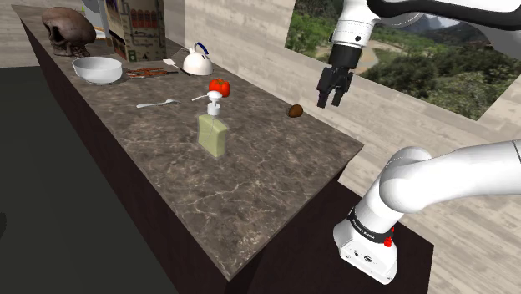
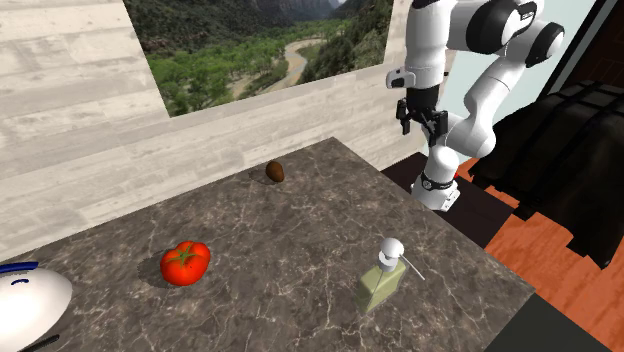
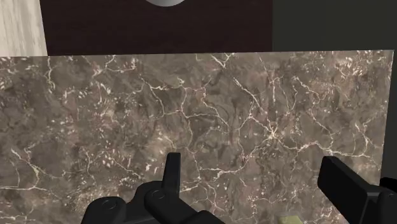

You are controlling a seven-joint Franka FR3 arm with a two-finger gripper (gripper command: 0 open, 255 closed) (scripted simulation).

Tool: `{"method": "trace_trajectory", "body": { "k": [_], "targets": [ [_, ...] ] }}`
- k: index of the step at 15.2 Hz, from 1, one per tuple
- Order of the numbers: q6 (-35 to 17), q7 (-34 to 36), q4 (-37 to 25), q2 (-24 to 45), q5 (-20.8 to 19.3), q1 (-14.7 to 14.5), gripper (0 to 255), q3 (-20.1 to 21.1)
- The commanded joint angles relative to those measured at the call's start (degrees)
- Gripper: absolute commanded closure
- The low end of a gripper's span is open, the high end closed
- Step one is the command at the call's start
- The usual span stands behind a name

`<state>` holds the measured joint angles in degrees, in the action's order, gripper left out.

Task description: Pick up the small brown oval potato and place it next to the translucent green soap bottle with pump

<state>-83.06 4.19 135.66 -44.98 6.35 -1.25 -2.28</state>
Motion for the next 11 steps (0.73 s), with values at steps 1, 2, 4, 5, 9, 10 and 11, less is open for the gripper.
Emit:
{"method": "trace_trajectory", "body": {
  "k": [1,2,4,5,9,10,11],
  "targets": [
    [0.0,0.0,0.0,0.0,0.0,0.0,0,0.0],
    [-0.5,-2.8,0.8,0.0,-1.5,-0.1,0,-1.1],
    [-1.7,-8.3,2.2,0.3,-4.7,-0.4,0,-3.5],
    [-2.5,-11.0,2.8,0.6,-6.2,-0.5,0,-4.6],
    [-6.1,-21.7,4.5,2.8,-12.4,-1.0,0,-9.4],
    [-7.2,-24.4,4.7,3.5,-13.9,-1.1,0,-10.6],
    [-8.4,-27.0,4.9,4.4,-15.3,-1.2,0,-11.8]
  ]
}}
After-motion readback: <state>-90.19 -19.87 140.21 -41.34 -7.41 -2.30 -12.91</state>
